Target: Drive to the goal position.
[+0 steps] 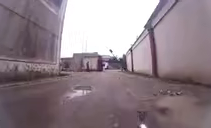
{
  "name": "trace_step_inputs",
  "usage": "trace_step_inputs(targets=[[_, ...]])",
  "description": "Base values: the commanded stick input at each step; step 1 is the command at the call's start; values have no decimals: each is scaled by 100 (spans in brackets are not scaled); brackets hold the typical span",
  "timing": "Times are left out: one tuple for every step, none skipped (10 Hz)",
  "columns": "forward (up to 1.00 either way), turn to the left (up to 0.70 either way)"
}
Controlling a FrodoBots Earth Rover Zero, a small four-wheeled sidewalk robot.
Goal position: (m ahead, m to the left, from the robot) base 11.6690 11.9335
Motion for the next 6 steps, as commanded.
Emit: trace_step_inputs(targets=[[70, 0], [70, 0], [70, 0], [70, 0], [70, 0], [70, 0]])
